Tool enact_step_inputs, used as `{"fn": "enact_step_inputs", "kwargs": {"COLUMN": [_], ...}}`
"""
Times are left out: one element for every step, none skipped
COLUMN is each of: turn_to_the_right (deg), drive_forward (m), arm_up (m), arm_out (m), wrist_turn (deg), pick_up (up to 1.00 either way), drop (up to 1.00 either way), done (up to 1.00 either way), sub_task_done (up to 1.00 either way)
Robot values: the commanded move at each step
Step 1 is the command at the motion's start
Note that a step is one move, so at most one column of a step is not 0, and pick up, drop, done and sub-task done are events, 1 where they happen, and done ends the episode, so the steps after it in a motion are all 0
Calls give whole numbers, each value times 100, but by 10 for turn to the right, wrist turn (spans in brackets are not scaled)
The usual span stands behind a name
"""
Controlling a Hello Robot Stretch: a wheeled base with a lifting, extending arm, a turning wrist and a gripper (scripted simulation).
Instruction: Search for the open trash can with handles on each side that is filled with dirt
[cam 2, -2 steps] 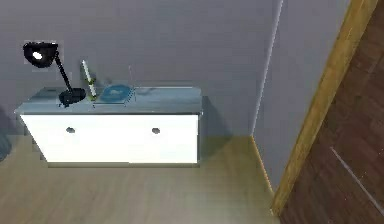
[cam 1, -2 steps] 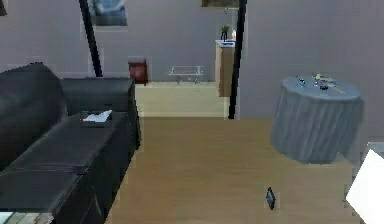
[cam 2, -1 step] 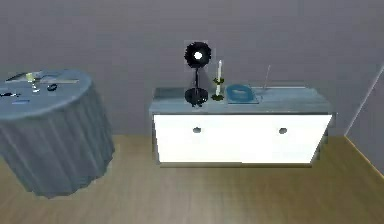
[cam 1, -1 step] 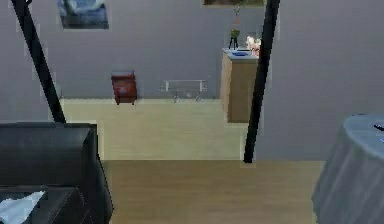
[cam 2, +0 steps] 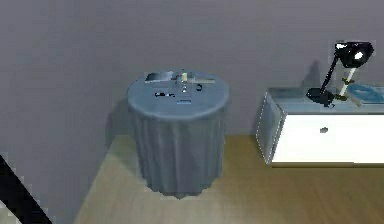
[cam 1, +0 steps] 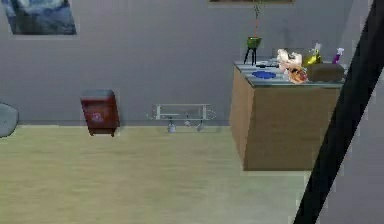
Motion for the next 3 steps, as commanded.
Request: {"fn": "enact_step_inputs", "kwargs": {"turn_to_the_right": [0, -450, -30], "drive_forward": [40, 0, 0], "arm_up": [0, 0, 0], "arm_out": [0, 0, 0], "wrist_turn": [0, 0, 0], "pick_up": [0, 0, 0], "drop": [0, 0, 0], "done": [0, 0, 0], "sub_task_done": [0, 0, 0]}}
